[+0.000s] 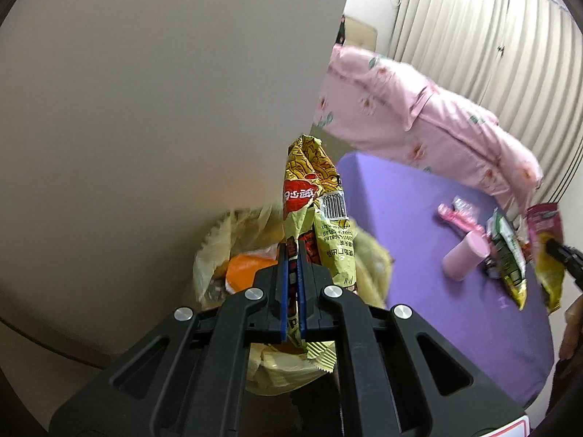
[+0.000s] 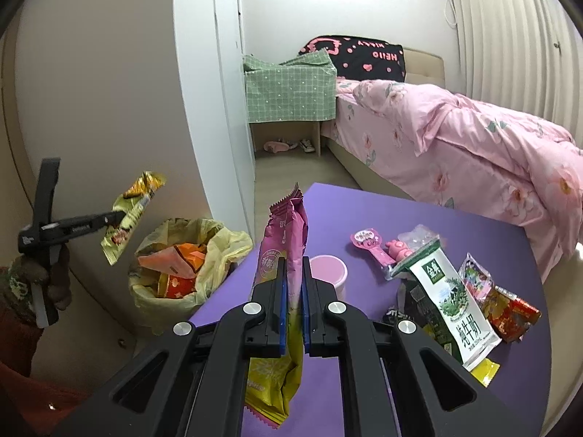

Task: Collect trash
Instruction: 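Carry the yellow wrapper with the left tool into the trash bag and open, then lower the pink wrapper into the trash bag and open the right tool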

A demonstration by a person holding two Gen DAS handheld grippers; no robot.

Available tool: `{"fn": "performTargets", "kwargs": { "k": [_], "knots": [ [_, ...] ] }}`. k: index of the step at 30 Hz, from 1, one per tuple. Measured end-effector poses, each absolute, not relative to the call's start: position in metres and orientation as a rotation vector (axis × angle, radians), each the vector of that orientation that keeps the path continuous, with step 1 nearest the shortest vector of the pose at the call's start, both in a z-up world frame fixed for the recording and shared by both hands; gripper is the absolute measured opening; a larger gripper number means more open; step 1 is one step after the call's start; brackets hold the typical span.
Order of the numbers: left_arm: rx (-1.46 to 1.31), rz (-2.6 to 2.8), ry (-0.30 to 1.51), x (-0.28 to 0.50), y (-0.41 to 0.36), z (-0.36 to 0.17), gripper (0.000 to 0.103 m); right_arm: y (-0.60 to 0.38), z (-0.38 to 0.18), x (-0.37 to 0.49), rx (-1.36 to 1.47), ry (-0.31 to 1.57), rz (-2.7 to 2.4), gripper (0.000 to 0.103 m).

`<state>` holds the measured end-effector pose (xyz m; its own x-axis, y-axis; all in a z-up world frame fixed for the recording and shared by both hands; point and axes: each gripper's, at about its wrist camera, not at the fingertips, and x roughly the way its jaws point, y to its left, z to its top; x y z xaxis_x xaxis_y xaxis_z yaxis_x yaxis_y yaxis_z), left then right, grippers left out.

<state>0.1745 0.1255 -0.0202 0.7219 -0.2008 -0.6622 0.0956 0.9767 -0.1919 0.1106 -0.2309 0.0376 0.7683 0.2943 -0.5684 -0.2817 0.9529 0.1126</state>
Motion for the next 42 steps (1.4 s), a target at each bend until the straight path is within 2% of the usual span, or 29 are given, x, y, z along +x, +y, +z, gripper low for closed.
{"fn": "performTargets", "kwargs": {
  "k": [9, 14, 18, 23, 29, 34, 42],
  "knots": [
    [-0.116, -0.173, 1.002, 0.222, 0.094, -0.11, 0.004, -0.23, 0.019, 0.123, 0.032, 0.664, 0.309, 0.008],
    [-0.088, -0.184, 1.043, 0.23, 0.077, -0.128, 0.004, -0.231, 0.013, 0.128, 0.042, 0.678, 0.3, 0.008],
    [-0.11, -0.192, 1.009, 0.221, 0.079, -0.12, 0.004, -0.227, 0.011, 0.131, 0.029, 0.688, 0.301, 0.008],
    [-0.135, -0.201, 0.951, 0.202, 0.095, -0.094, 0.019, -0.218, 0.013, 0.134, 0.019, 0.687, 0.317, 0.008],
    [-0.201, -0.129, 0.842, 0.171, 0.133, -0.055, 0.025, -0.189, 0.02, 0.144, -0.024, 0.678, 0.356, 0.008],
    [-0.226, -0.086, 0.787, 0.149, 0.151, -0.039, 0.026, -0.149, 0.022, 0.164, -0.06, 0.673, 0.426, 0.008],
    [-0.246, -0.048, 0.744, 0.129, 0.163, -0.034, 0.031, -0.066, -0.006, 0.22, 0.067, 0.741, 0.617, 0.008]
  ]
}}
